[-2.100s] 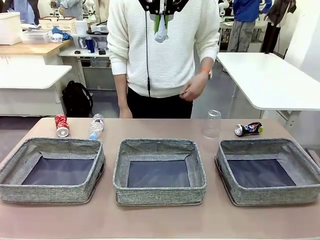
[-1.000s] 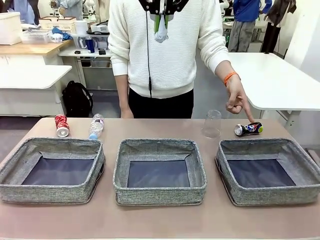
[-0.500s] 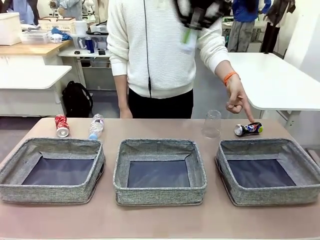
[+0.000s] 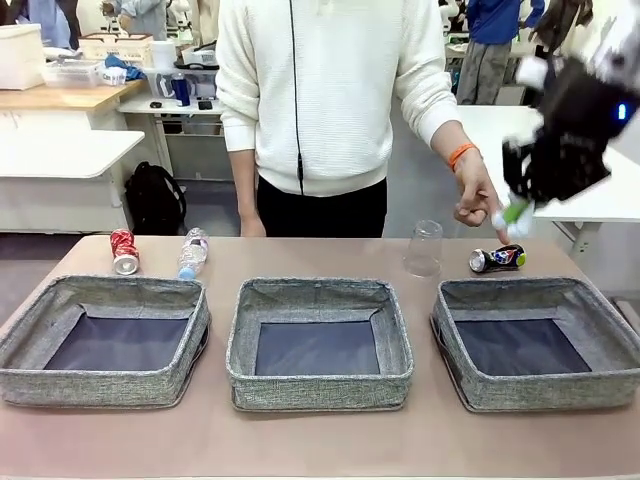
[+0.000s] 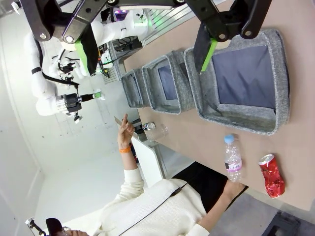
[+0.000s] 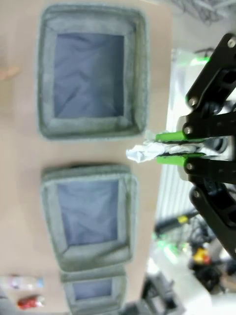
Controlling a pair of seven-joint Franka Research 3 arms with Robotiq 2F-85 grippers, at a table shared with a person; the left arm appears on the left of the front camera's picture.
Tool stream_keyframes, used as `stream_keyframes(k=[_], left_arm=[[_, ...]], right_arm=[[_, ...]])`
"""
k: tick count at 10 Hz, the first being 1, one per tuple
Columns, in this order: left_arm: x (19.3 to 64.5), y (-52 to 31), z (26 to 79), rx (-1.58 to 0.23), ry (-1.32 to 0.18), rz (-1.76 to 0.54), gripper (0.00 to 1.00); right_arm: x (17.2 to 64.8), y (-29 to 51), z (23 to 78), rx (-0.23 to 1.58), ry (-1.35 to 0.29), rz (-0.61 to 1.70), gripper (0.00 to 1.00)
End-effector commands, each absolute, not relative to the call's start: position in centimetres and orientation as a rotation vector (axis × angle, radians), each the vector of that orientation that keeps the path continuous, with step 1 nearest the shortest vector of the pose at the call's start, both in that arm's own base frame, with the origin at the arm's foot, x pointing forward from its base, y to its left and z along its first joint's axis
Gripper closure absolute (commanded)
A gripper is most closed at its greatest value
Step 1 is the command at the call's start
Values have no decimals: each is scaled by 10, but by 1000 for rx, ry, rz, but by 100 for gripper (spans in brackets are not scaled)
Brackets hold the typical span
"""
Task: Sort the waste into the appropriate baskets.
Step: Place the picked waste into the Fabric basket indicated by the person.
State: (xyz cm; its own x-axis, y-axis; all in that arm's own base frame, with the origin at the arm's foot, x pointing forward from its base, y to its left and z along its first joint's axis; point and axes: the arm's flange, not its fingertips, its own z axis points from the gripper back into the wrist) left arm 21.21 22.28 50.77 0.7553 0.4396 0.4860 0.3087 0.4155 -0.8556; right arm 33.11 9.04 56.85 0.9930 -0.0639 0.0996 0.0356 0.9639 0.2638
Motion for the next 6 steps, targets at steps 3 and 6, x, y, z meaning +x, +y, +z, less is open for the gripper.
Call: stream_keyframes(k=[3,6], left_arm=[[212,222,508,-1178,-773,76,0],[212,222,508,-1178,-773,76,0]], right_arm=[[332,31,479,474,-59,-383,89],[333,24,456,499,-48,-474,89]])
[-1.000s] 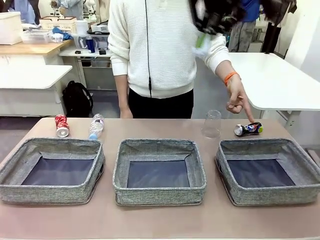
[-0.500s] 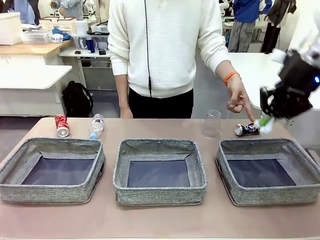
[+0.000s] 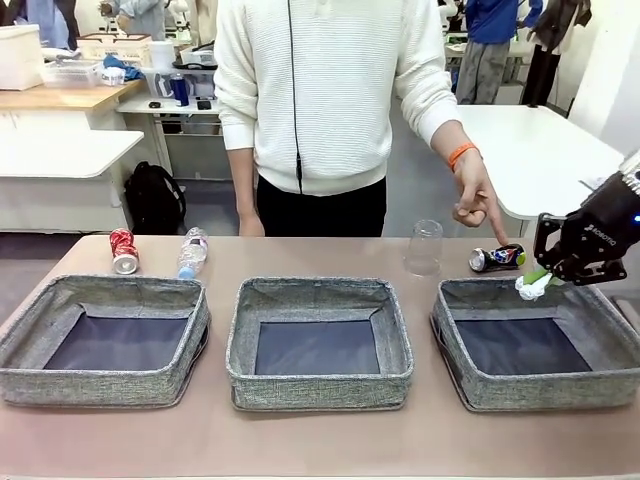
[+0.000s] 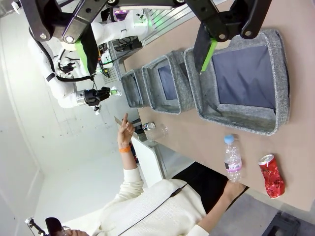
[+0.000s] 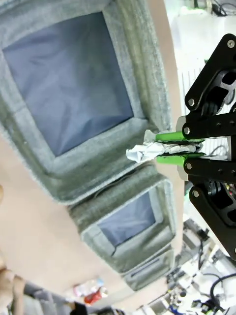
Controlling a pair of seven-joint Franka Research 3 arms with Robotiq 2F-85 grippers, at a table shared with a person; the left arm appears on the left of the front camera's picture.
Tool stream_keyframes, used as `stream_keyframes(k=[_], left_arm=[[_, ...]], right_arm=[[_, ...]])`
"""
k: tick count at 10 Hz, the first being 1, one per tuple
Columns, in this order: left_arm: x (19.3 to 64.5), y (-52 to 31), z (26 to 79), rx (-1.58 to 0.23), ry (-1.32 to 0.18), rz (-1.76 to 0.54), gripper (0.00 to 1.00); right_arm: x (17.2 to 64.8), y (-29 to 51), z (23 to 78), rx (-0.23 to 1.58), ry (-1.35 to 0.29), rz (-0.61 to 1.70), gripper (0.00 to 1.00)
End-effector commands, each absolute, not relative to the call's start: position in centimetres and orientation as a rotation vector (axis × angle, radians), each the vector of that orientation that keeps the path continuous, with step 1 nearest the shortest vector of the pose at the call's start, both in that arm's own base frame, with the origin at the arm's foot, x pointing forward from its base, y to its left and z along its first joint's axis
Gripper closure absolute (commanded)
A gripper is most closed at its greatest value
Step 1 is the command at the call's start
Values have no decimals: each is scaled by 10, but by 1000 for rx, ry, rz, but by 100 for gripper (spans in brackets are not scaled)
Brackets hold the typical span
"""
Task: Sort the waste into the appropriate baskets.
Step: Place the picked waste into the Fabric basket indicated by the person.
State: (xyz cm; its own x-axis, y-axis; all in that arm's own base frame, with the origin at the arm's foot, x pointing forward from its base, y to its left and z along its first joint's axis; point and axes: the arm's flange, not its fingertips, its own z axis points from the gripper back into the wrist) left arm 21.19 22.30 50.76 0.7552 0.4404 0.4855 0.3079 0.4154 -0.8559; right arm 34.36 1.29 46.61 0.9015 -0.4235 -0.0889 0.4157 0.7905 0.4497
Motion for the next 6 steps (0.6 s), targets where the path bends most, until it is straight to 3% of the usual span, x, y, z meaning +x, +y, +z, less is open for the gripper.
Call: stream_keyframes(k=[1,2,3,4,5,6], left_arm=[[212,222,508,-1178,-773,76,0],[212,222,508,-1178,-773,76,0],[212,222,508,-1178,-773,76,0],[212,222,508,-1178,-773,76,0],[212,222,508,-1178,-773,76,0],[212,222,508,-1178,-773,76,0]], right_arm=[[333,25,456,501,-49,-476,89],[335,25,455,503,-39,-481,89],[336,25,454,511,-41,-485,80],[337,24,455,535,-57,-491,31],[337,24,455,538,-59,-497,23],[336,24,455,547,-60,-500,0]])
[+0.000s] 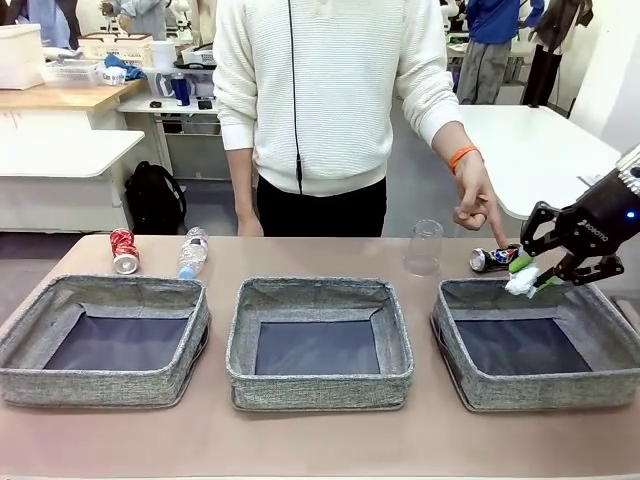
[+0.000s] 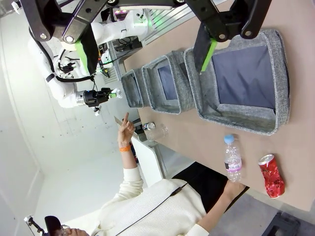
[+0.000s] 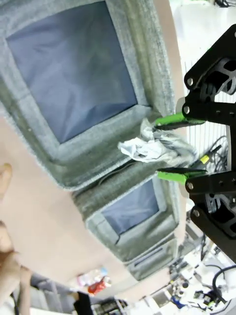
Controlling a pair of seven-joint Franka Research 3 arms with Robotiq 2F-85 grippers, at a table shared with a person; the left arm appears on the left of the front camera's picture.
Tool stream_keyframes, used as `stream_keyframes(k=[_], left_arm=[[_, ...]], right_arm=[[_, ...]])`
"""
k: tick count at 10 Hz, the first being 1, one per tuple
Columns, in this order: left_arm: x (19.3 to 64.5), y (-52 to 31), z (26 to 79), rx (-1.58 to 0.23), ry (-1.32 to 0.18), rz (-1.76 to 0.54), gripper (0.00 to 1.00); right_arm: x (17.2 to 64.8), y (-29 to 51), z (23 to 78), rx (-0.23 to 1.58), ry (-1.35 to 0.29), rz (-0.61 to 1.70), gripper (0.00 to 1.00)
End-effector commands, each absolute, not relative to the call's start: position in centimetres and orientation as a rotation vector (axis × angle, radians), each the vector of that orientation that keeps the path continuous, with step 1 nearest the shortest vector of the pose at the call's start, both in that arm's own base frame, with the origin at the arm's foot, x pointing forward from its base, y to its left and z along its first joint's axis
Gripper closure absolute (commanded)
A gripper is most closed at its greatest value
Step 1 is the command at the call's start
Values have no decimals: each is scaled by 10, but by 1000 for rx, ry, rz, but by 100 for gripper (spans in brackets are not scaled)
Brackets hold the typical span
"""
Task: Sort the waste into the appropriate baskets.
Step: Place the picked waste into the Fabric basket indicated by the person.
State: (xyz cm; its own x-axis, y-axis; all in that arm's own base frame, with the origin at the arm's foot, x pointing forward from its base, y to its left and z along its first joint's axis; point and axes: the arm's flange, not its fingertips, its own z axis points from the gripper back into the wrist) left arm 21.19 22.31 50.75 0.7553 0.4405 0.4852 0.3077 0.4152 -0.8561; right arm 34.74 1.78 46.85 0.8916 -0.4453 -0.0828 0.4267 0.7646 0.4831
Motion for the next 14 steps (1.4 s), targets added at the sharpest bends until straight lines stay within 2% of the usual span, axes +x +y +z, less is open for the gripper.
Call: stream_keyframes(k=[1,6,8,9,10,12,14], left_arm=[[212,222,508,-1178,-773,76,0],[212,222,508,-1178,-773,76,0],[212,222,508,-1178,-773,76,0],[212,222,508,-1178,-773,76,0],[212,222,508,-1178,-773,76,0],[212,222,508,-1178,-773,76,0],[212,222,508,-1178,-773,76,0]], right_arm=[[336,23,455,559,-64,-504,0],[336,25,461,724,-63,-424,0],[329,24,481,1017,-96,-253,0],[326,19,495,1230,-74,-138,0],[326,15,504,1326,58,-59,0],[323,0,495,1330,94,-111,0],[306,-34,460,1487,-71,-175,0]])
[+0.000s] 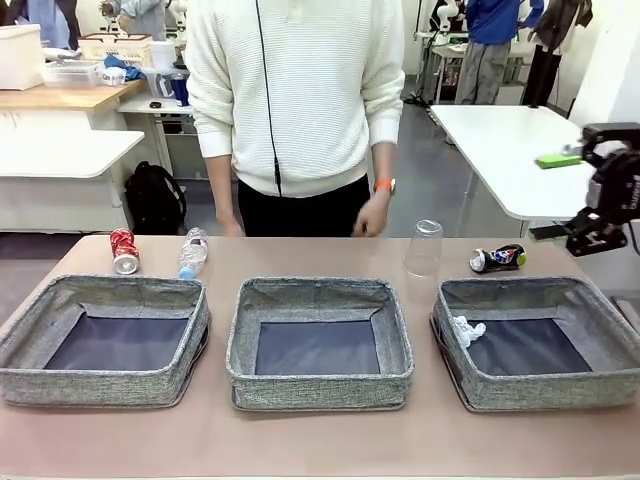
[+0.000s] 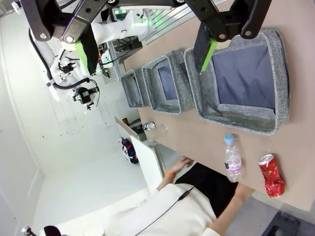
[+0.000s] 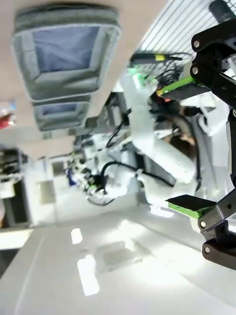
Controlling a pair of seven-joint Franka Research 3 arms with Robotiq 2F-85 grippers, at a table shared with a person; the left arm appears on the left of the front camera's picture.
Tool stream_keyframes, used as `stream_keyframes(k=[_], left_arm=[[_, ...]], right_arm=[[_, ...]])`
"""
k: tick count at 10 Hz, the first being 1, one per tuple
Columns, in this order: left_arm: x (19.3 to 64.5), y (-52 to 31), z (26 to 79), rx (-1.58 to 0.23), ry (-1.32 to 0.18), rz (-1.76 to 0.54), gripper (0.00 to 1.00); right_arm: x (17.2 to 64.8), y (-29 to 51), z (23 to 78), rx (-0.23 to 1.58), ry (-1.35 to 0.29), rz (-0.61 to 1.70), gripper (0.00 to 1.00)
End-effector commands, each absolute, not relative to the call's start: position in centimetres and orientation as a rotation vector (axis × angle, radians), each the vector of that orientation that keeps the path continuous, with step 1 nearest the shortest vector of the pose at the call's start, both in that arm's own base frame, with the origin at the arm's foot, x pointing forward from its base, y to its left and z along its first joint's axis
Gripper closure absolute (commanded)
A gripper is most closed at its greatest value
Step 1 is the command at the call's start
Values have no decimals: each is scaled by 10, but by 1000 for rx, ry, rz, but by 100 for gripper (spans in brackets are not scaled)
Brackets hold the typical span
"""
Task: Sort the waste into the appropriate baskets.
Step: Place the picked waste into the Fabric basket indicated by the person, then pick up the waste item pointed out by the person.
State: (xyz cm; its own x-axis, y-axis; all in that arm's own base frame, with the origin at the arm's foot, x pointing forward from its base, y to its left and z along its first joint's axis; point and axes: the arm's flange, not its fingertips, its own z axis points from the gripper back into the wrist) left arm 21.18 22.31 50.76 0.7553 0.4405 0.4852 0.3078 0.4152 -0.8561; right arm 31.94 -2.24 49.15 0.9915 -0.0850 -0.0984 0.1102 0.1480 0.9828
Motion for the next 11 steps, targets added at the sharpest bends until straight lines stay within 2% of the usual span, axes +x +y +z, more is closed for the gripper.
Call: stream_keyframes(k=[1,2,3,11], left_arm=[[212,222,508,-1178,-773,76,0],[212,222,508,-1178,-773,76,0],[212,222,508,-1178,-773,76,0],[212,222,508,-1178,-773,76,0]], right_arm=[[294,-46,437,1529,-191,-275,0],[288,-42,431,1514,-262,-286,0],[326,-53,477,1463,-49,-214,0],[326,-53,477,1463,-49,-214,0]])
